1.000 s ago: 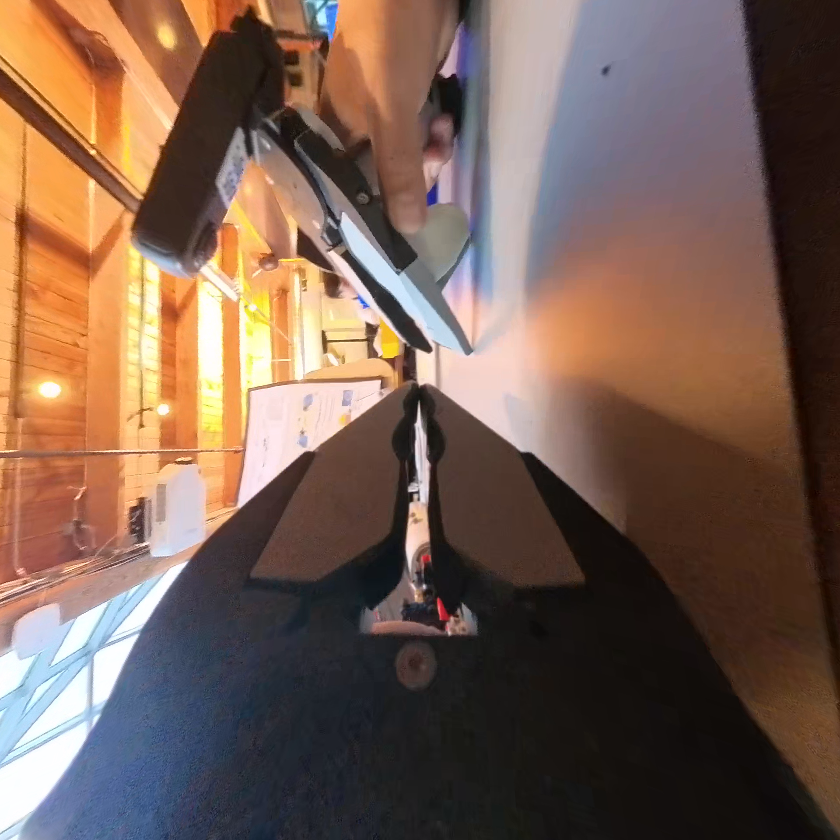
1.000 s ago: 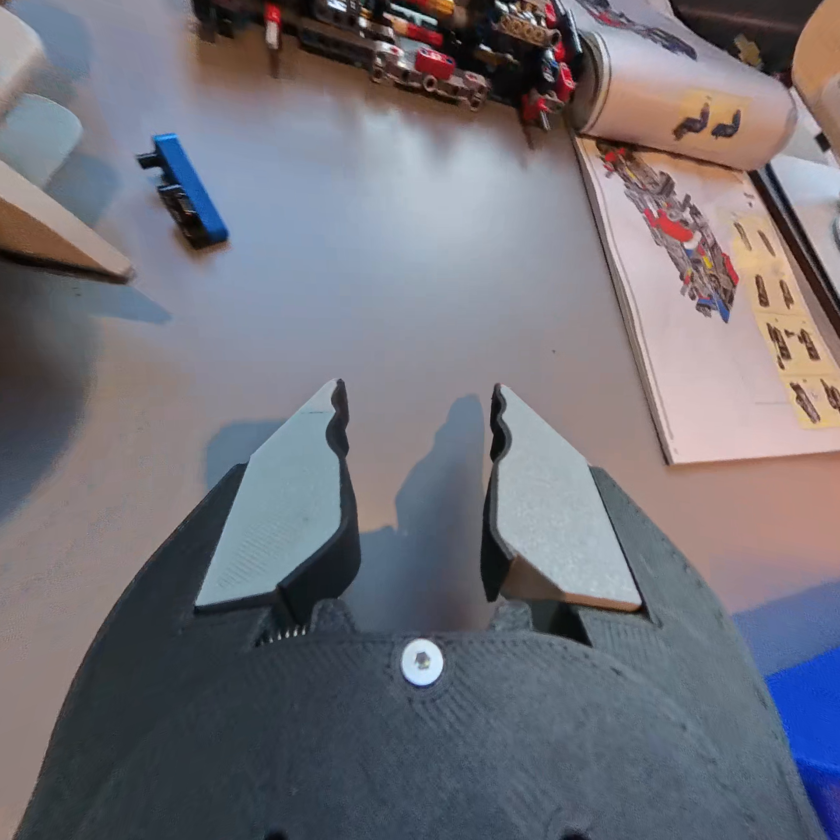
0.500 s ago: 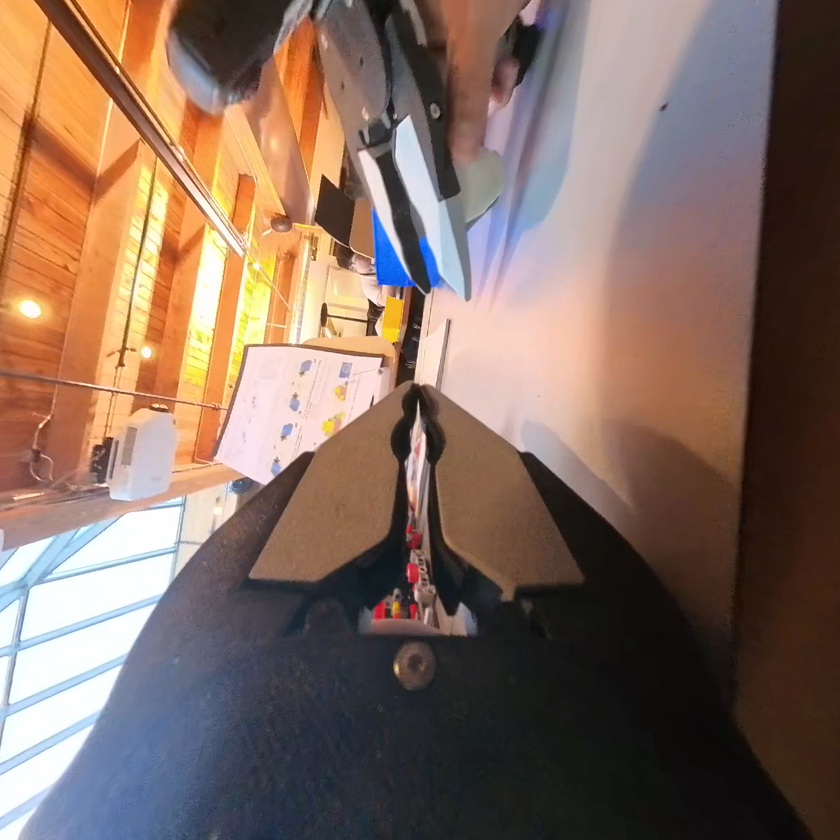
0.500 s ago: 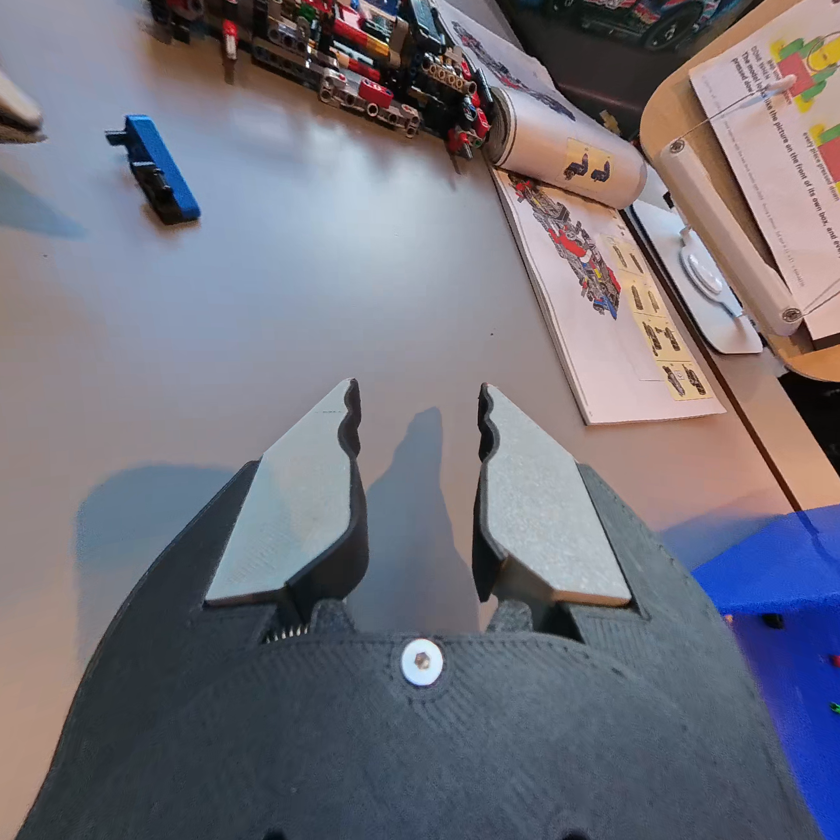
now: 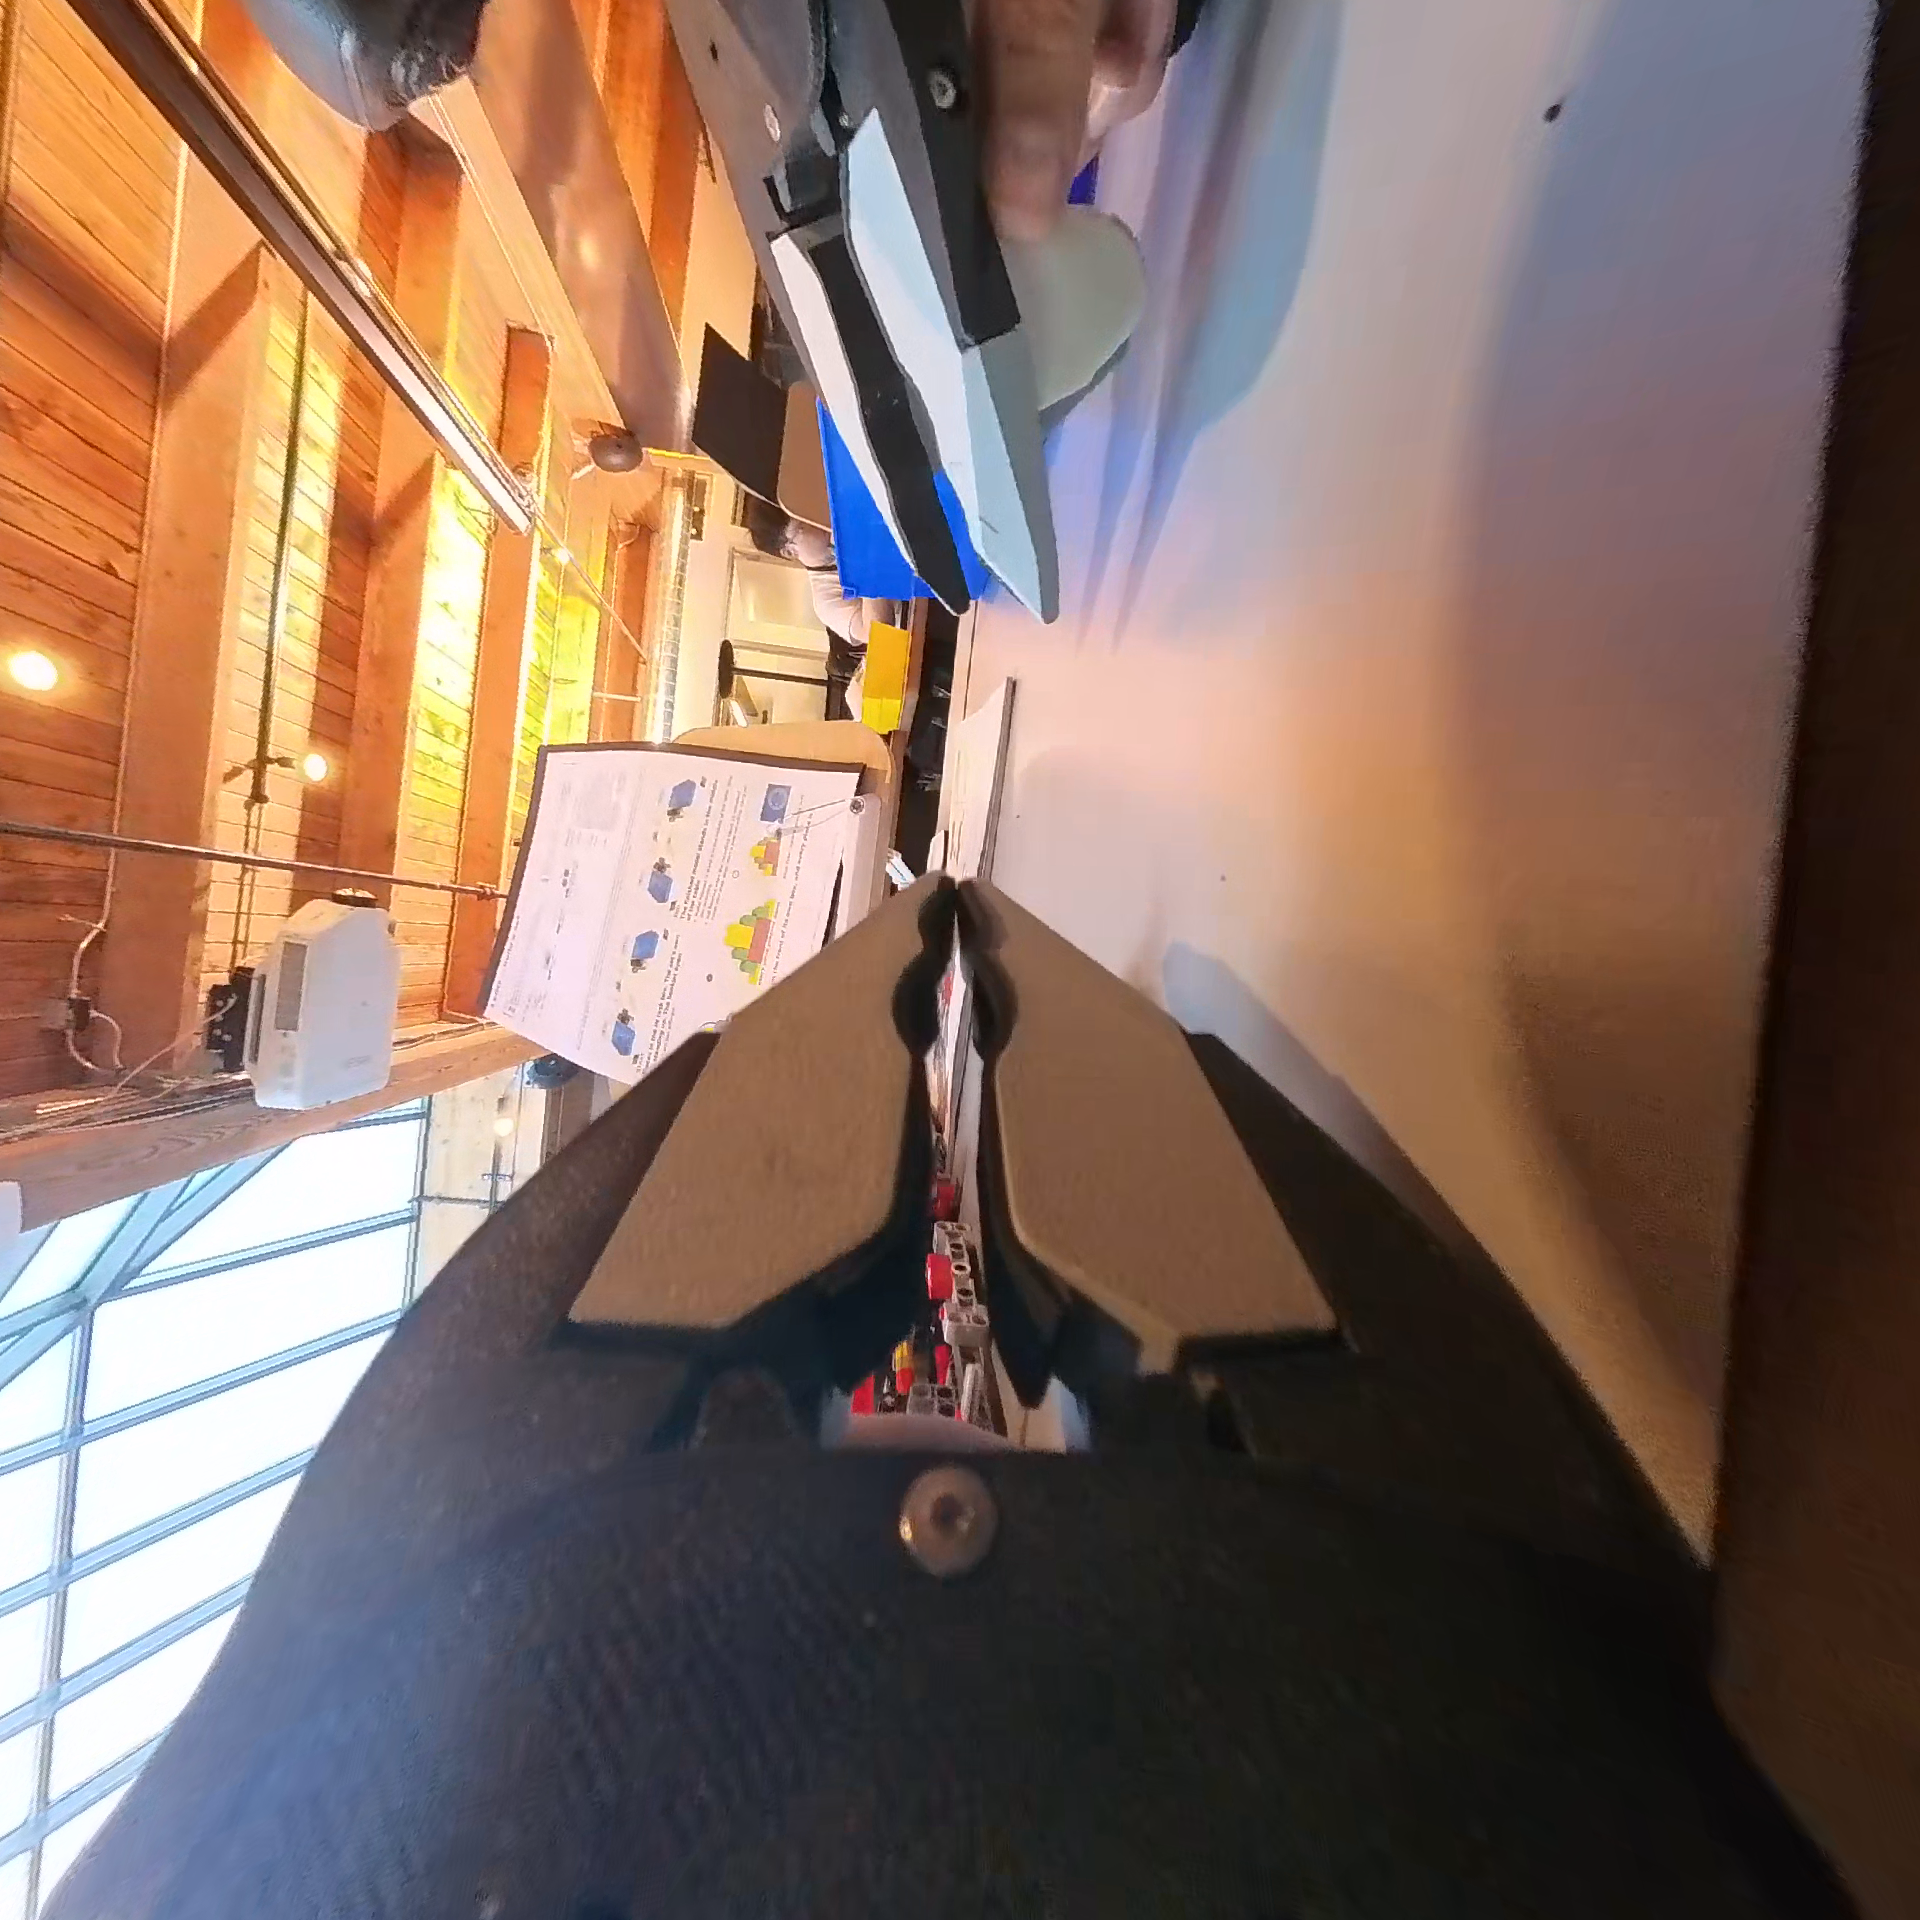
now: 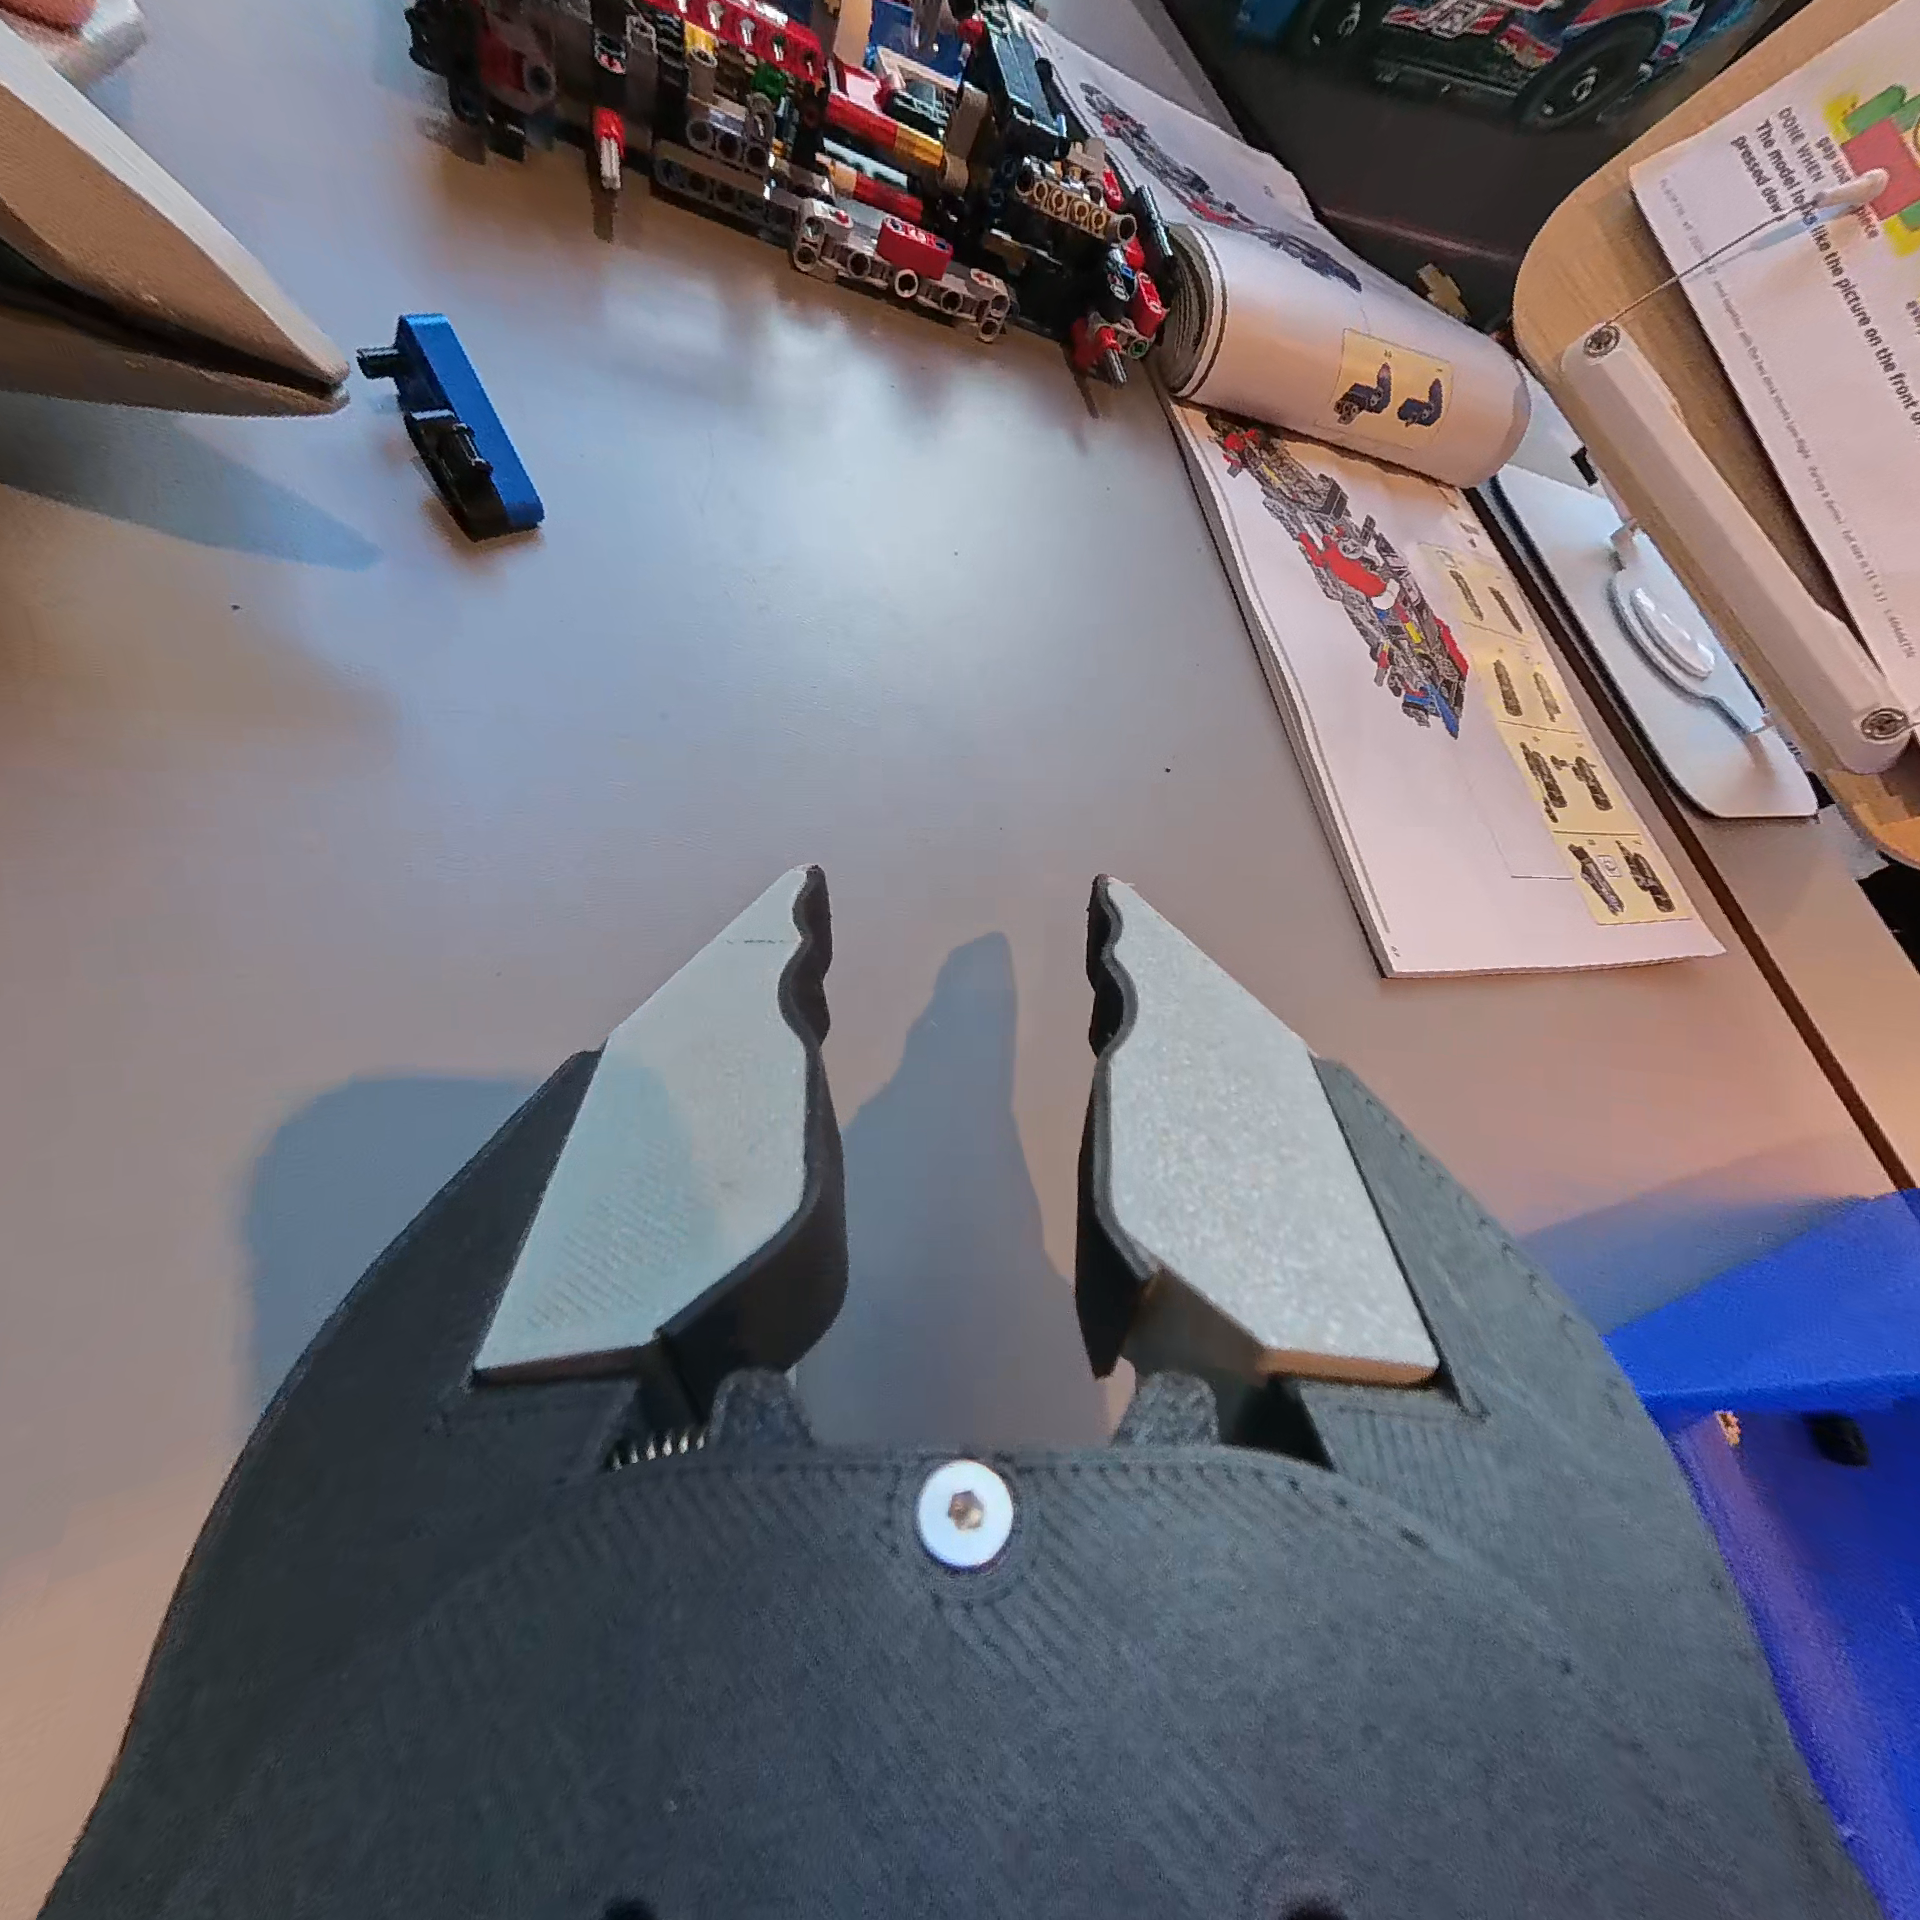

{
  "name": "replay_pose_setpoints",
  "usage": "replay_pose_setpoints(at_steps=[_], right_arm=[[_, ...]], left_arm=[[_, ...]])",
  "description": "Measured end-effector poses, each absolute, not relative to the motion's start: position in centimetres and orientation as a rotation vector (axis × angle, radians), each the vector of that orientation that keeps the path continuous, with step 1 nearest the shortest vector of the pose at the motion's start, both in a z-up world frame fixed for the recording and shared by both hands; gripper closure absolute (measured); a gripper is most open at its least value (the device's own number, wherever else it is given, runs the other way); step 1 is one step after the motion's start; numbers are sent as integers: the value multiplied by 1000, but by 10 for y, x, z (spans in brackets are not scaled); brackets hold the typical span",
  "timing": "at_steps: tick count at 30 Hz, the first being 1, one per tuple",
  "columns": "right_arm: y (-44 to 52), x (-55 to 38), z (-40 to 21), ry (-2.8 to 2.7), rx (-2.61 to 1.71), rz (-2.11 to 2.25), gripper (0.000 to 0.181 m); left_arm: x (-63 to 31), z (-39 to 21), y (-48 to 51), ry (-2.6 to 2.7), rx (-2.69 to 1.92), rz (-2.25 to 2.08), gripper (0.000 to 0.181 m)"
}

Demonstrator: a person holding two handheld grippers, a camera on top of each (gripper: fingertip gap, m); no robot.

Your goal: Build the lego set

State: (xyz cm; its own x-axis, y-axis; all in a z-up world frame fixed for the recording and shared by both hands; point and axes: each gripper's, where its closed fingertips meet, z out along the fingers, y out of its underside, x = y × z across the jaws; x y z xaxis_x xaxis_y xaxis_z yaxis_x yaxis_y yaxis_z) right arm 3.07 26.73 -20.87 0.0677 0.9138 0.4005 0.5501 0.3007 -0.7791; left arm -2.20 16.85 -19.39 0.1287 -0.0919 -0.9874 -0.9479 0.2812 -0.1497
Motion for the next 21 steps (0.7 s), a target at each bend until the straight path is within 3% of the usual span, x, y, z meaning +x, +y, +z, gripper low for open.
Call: replay_pose_setpoints(at_steps=[21], right_arm=[[271, 38, -203, -1586, -1416, 473, 132]], left_arm=[[-53, -197, 190, 1156, -1321, 935, 181]])
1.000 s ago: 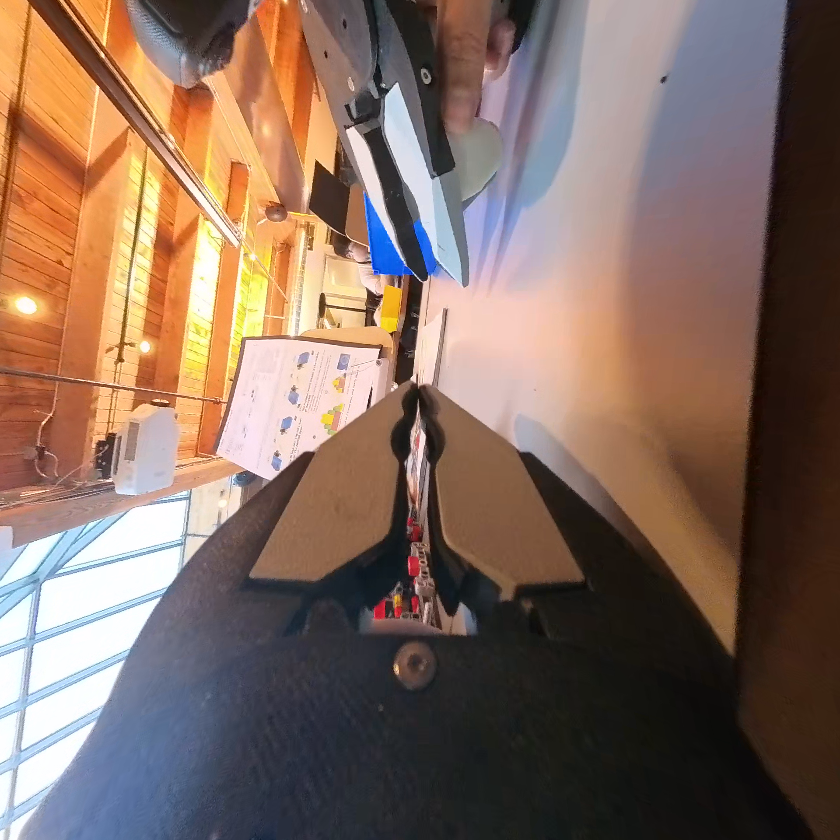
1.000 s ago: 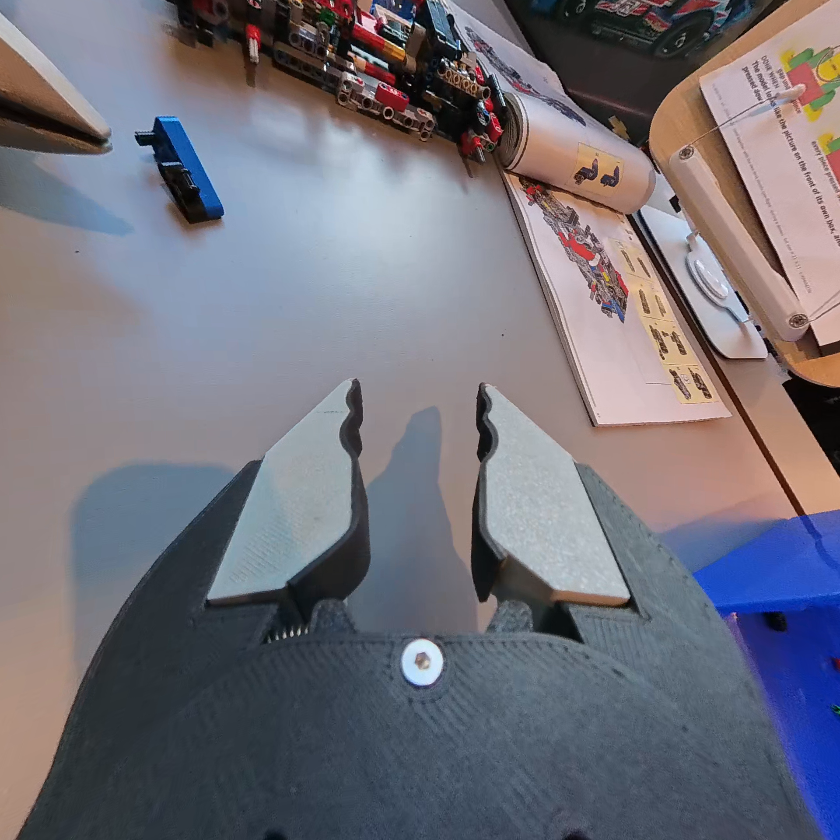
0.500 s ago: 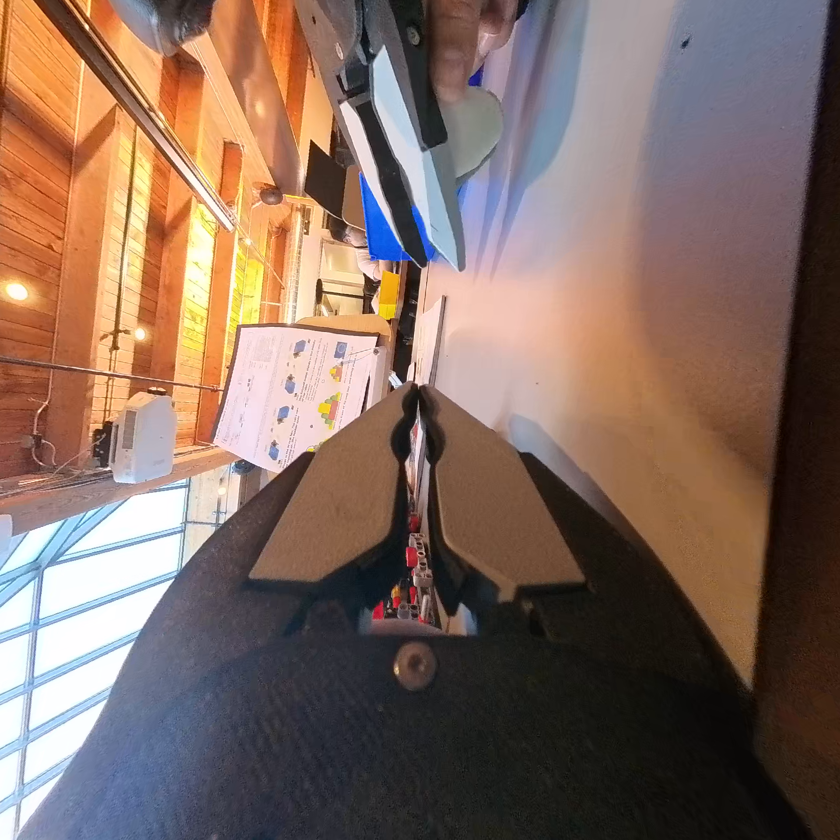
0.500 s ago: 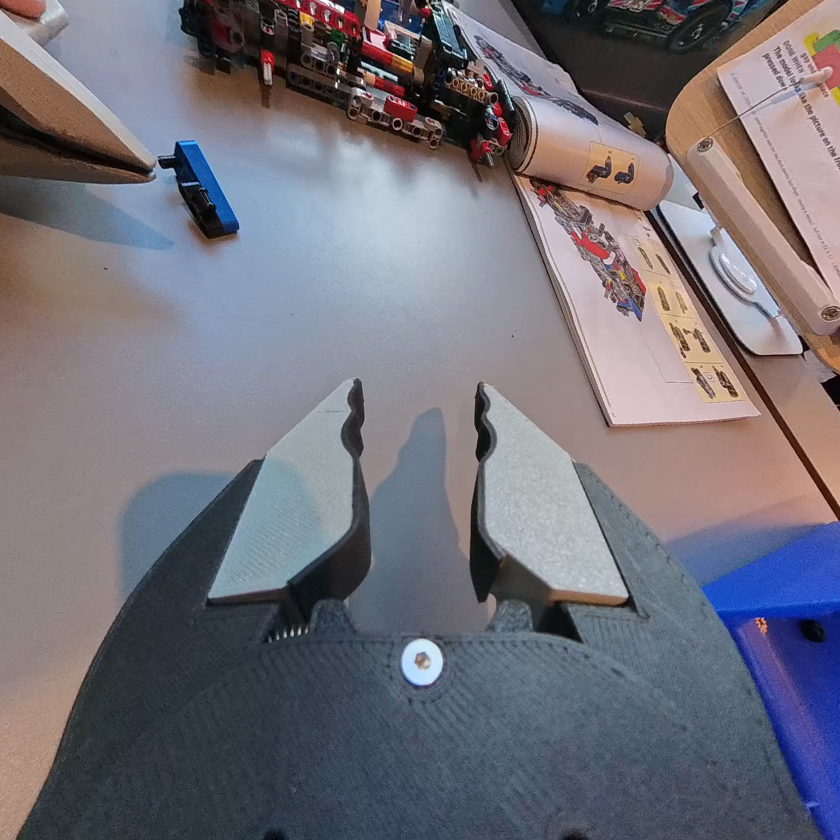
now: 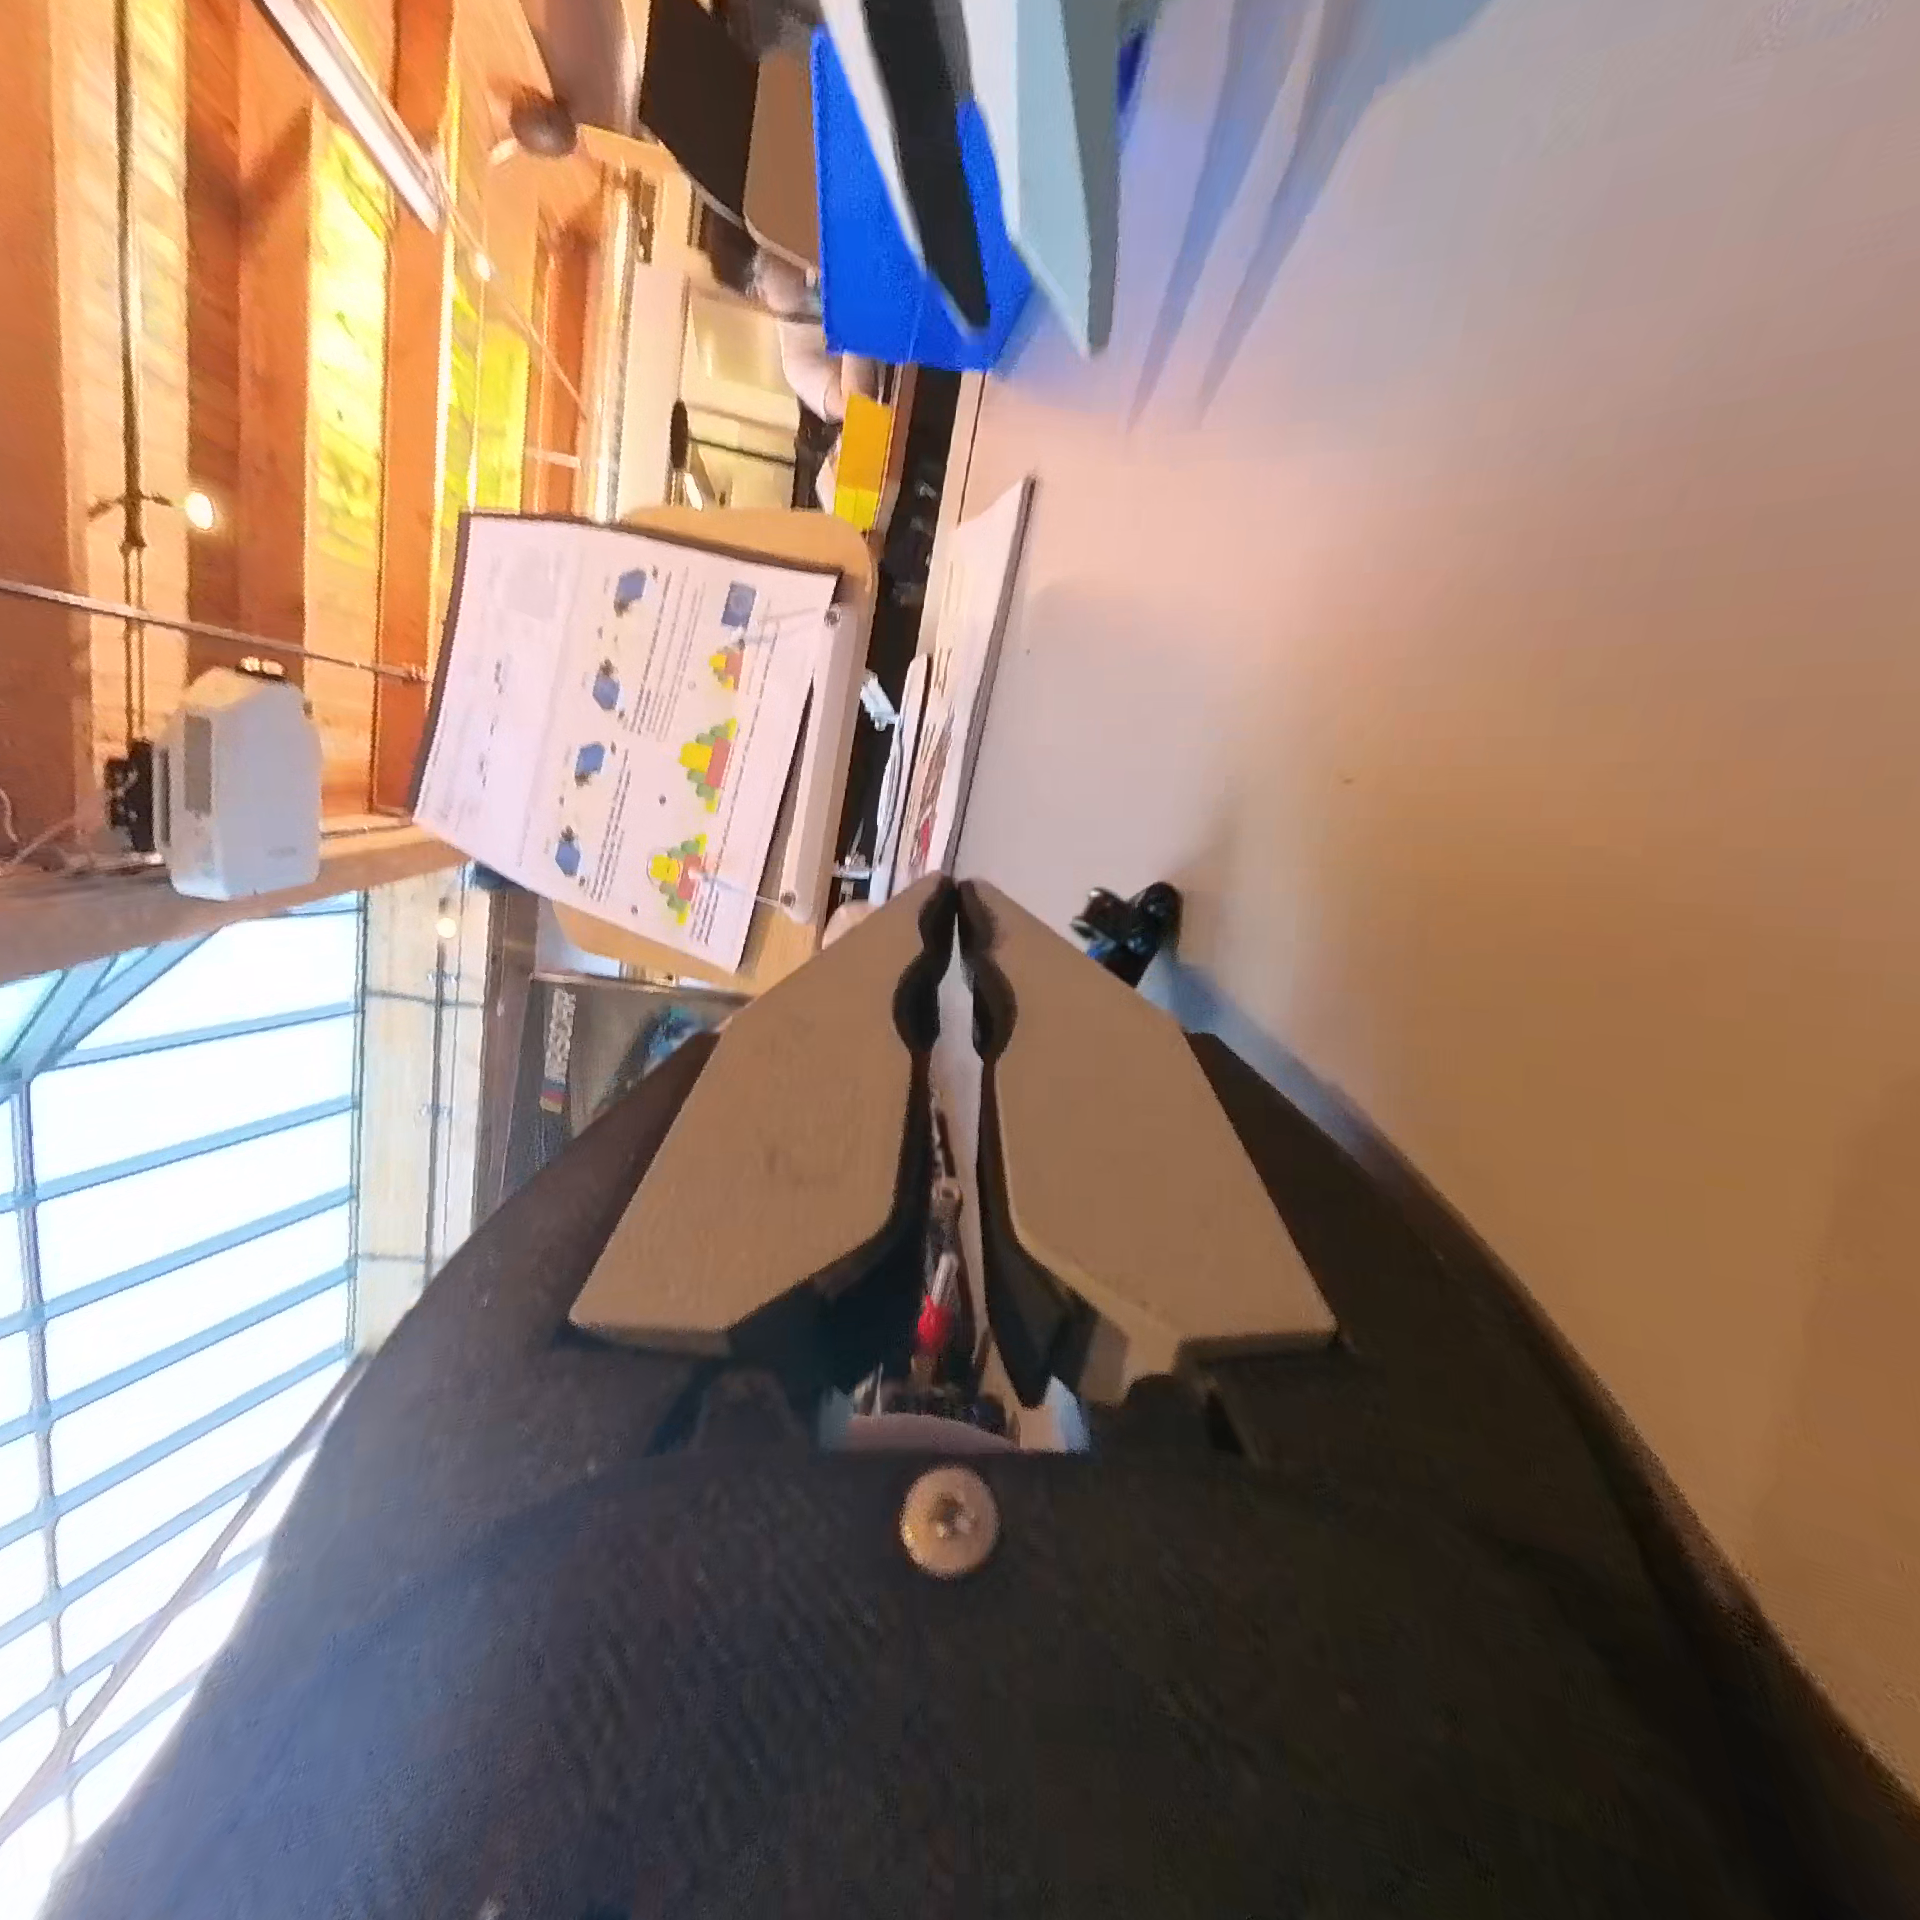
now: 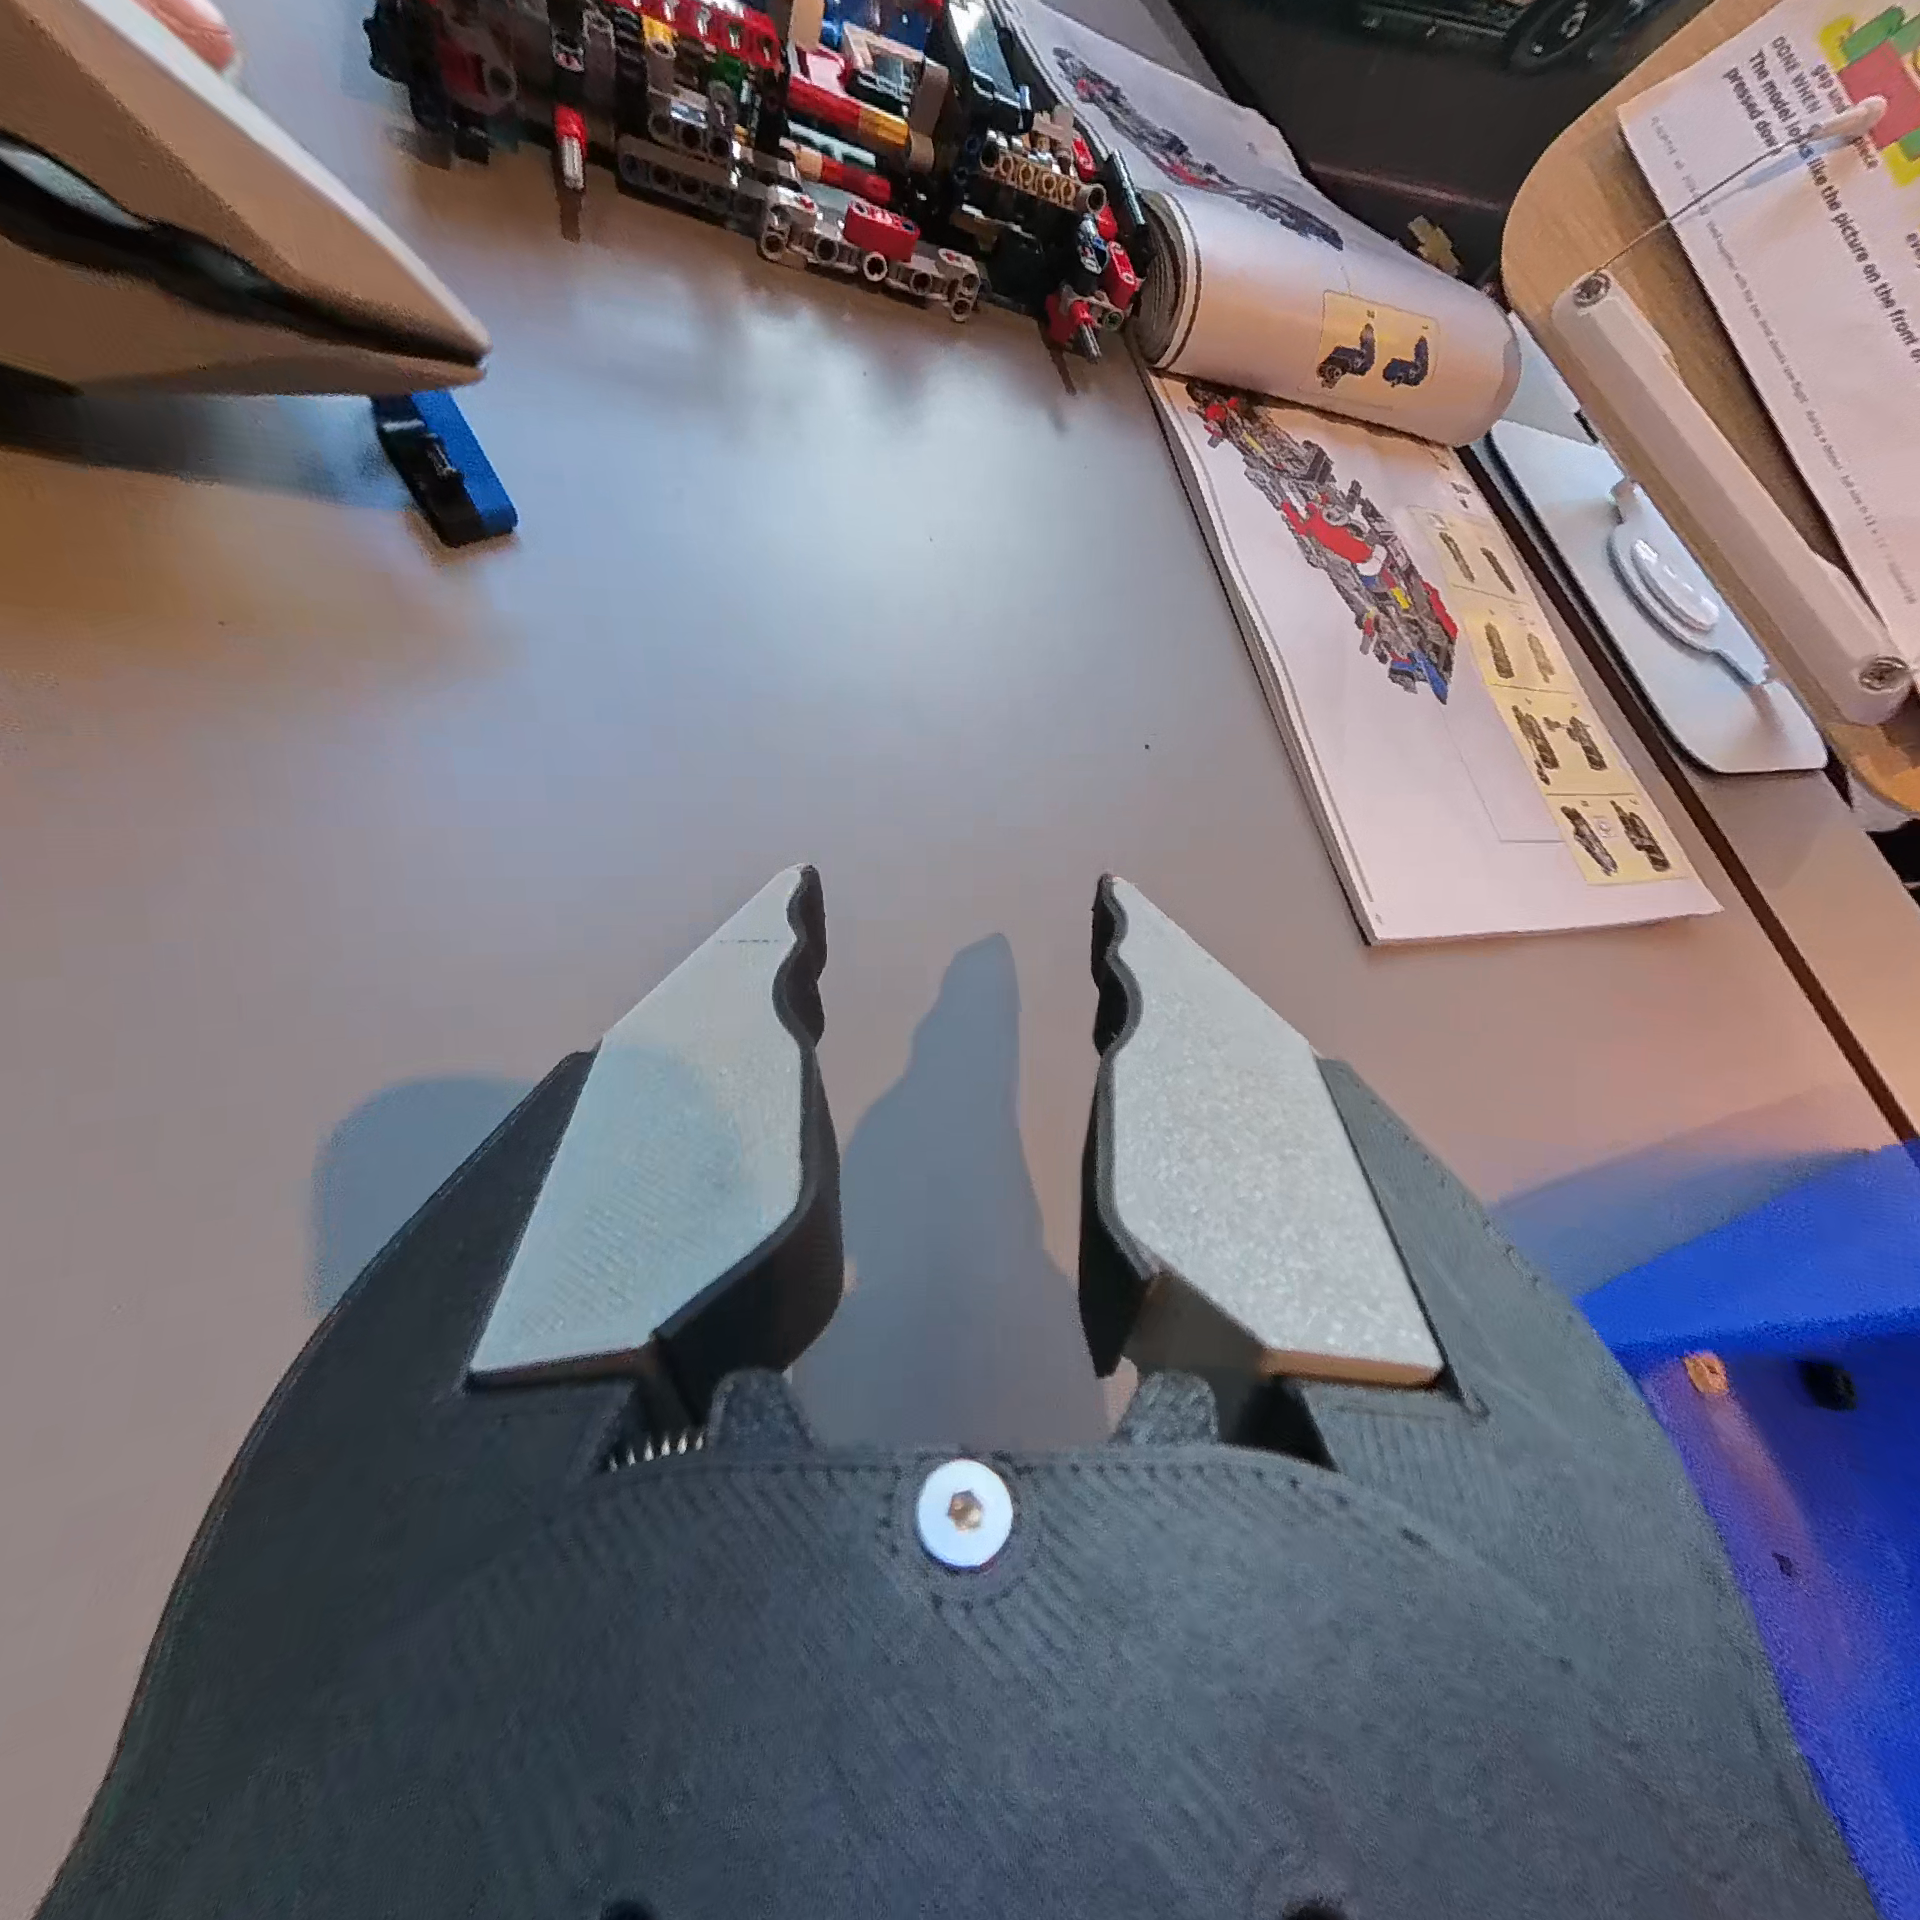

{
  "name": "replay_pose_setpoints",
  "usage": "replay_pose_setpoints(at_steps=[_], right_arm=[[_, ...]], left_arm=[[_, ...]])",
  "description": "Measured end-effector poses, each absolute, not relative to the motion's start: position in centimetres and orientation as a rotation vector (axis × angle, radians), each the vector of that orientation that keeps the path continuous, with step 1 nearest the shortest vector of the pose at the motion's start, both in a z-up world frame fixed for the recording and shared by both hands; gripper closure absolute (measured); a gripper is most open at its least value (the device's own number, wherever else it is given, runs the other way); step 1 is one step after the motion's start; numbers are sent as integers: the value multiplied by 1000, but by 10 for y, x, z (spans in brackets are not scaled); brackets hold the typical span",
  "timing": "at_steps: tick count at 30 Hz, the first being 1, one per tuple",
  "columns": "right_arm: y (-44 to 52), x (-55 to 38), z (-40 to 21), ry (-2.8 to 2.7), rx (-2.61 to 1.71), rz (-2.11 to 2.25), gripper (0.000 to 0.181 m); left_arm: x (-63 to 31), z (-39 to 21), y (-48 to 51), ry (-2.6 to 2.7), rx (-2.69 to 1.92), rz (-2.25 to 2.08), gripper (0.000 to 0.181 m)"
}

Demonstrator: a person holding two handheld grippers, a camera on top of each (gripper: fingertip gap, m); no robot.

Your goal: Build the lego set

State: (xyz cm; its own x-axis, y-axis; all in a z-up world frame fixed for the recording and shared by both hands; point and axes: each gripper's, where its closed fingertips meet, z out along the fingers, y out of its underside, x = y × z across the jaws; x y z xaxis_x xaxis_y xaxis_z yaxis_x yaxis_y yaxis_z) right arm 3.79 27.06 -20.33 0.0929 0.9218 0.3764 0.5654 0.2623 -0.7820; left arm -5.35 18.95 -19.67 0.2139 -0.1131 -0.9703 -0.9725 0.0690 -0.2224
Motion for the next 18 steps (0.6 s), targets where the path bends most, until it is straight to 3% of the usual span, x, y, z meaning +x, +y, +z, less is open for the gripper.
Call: replay_pose_setpoints(at_steps=[6, 10, 13, 18], right_arm=[[247, 109, -192, -1520, -1393, 493, 133], [259, 177, -203, -1523, -1385, 443, 134], [278, 202, -204, -1481, -1429, 396, 137], [290, 212, -197, -1369, -1519, 488, 132]], left_arm=[[-20, -175, 141, 831, -1622, 871, 181], [58, -224, 46, 687, -1933, 454, 181], [102, -282, -40, 467, -2139, 82, 148], [114, -357, -171, 174, -2292, -80, 135]])
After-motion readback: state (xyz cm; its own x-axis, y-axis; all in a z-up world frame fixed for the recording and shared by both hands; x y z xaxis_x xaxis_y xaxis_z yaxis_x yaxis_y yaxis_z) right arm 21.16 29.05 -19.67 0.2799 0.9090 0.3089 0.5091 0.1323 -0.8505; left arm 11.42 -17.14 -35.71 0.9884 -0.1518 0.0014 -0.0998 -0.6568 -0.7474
